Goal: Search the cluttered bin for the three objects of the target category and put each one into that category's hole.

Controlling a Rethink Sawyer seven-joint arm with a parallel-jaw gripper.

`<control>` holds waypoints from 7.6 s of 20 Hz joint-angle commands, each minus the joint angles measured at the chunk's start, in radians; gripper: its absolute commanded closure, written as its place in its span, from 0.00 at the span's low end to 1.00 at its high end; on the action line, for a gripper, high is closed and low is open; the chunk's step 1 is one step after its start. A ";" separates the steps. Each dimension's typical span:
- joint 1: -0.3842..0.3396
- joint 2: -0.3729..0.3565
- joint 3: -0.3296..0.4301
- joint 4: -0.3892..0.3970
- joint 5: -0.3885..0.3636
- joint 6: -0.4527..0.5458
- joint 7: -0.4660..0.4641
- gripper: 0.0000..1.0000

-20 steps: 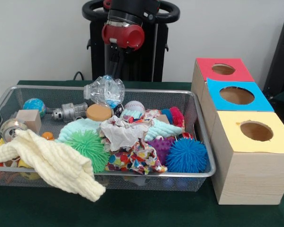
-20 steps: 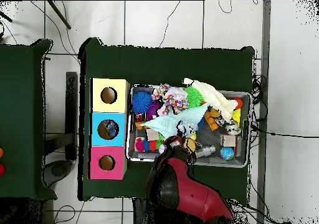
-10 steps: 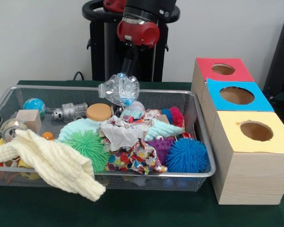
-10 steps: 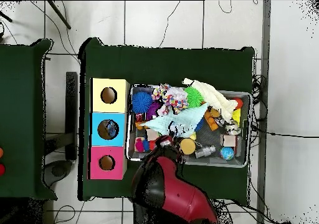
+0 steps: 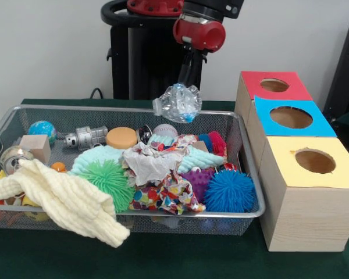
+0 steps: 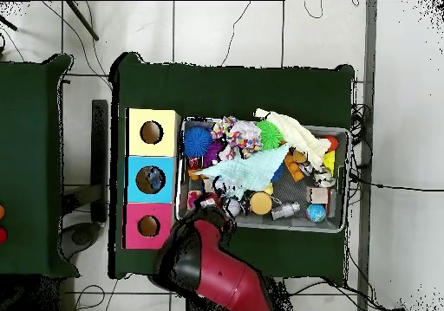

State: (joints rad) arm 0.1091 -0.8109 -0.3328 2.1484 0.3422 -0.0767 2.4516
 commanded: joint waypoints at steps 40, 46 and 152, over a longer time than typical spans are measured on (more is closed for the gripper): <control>-0.028 -0.034 0.083 0.021 0.182 0.005 0.204 0.00; -0.064 0.034 0.112 0.009 0.142 -0.107 0.220 0.00; -0.111 0.250 0.387 -0.058 0.299 -0.309 0.385 0.00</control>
State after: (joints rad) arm 0.0203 -0.5709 -0.0174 2.1289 0.6031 -0.3030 2.5239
